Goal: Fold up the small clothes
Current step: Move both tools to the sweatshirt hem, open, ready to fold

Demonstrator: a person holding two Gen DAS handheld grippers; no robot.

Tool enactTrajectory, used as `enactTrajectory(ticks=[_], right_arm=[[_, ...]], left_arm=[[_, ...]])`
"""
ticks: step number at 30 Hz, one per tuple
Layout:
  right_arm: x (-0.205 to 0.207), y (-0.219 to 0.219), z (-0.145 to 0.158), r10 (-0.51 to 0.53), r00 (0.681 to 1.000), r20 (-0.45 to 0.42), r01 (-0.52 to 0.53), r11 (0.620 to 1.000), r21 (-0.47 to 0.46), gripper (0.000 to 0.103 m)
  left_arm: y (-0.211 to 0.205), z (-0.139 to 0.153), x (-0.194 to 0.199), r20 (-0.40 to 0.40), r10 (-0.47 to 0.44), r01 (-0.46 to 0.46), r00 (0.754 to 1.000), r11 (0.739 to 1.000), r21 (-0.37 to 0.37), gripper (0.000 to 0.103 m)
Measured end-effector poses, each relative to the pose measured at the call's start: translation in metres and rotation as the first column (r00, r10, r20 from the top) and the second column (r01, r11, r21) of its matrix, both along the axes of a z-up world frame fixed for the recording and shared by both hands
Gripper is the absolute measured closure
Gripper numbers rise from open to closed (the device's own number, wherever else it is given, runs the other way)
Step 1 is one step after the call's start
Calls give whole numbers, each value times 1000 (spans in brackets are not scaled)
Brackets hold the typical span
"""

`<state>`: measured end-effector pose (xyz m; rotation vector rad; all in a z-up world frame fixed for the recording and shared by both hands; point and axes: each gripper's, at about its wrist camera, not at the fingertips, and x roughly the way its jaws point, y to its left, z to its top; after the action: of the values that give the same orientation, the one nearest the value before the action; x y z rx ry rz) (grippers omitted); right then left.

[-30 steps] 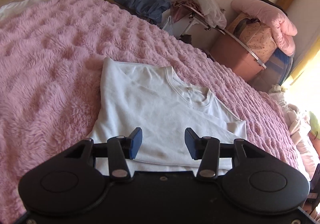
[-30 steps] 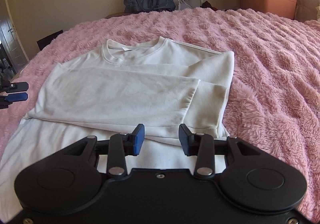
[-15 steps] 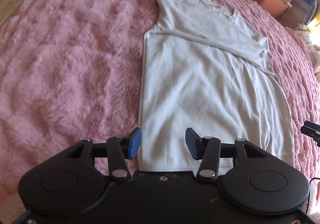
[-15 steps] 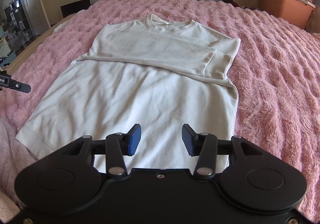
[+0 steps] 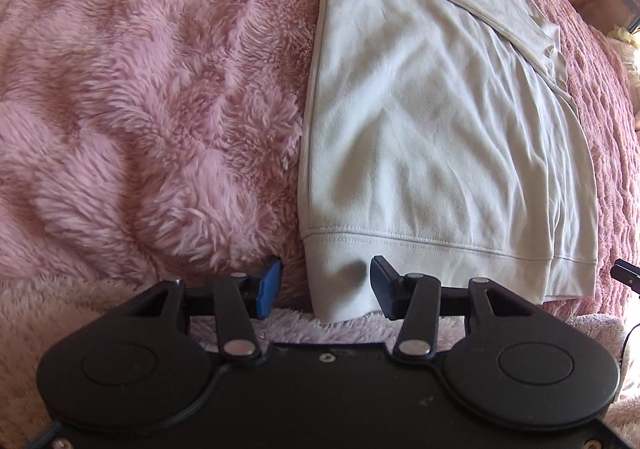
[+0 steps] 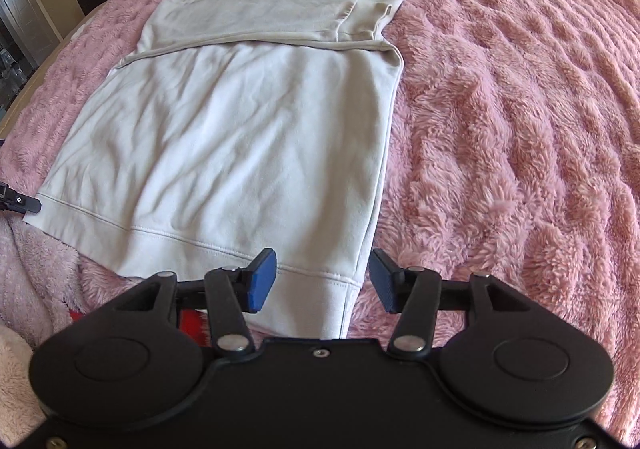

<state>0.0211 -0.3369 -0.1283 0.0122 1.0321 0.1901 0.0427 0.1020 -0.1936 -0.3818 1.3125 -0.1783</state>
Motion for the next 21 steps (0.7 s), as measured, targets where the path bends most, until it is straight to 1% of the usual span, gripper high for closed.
enactTrajectory(ticks=[4,11,15,18,20,21], right_arm=[[0,-6,-8,-21,998,-52,22,999,26,50],[0,-11,-22,-34,993,-114,38,999,39,49],[1,-15,-35,-47,985,-165,61,995,82,49],[4,-17,-44,-58,980,-188,77,993,91,49],[7,-17,-50,-59,976,-210,82,991,103,52],[8,-17,-52,-56,974,-221,82,990,111,57]], left_arm=[[-7,1,8,15,-19,19,1000,1000,-20,53],[-12,-9,16,-3,-31,31,1000,998,-46,53],[-10,-17,20,-23,-15,13,1000,997,-82,53],[-7,-20,22,-31,-2,-2,1000,994,-106,54],[-6,-20,22,-28,-1,-2,1000,993,-116,54],[-5,-19,21,-25,-2,-1,1000,993,-121,56]])
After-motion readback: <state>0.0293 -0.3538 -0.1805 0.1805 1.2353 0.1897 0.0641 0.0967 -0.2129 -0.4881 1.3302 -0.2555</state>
